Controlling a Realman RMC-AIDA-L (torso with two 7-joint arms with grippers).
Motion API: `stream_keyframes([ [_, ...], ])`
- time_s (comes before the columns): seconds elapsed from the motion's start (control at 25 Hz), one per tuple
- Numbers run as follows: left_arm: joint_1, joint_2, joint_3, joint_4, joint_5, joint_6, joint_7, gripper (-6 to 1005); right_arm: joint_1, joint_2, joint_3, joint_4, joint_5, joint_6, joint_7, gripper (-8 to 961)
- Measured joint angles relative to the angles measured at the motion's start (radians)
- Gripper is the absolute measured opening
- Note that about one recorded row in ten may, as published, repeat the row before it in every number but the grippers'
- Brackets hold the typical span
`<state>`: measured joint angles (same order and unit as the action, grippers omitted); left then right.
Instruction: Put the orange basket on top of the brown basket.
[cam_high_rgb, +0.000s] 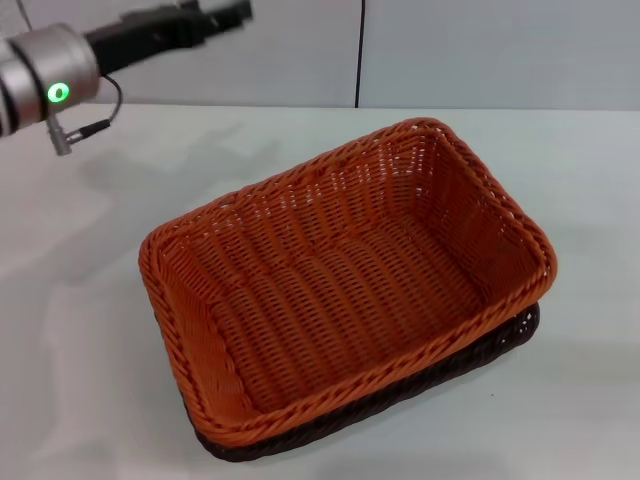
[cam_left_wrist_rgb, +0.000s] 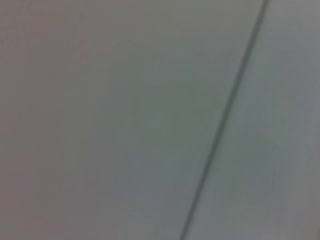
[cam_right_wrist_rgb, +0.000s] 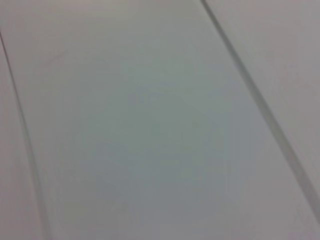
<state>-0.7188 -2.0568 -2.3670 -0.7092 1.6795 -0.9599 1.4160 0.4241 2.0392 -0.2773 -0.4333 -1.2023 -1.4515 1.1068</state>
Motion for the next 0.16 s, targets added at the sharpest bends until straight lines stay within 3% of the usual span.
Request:
stream_keyframes([
  [0.04,0.033,0.000,0.000,0.050,-0.192,-0.017,0.113,860,0.002,0.006,0.003,0.046,0.090,0.008,-0.143,758],
  [0.12,0.033,0.000,0.000,0.050,-0.192,-0.017,0.113,860,0.005,0.009,0.003,0.070,0.136,0.015,-0.214,758],
  [0.16,0.053,0.000,0.000,0.081,-0.300,-0.039,0.185,860,0.005,0.009,0.003,0.070,0.136,0.015,-0.214,758],
])
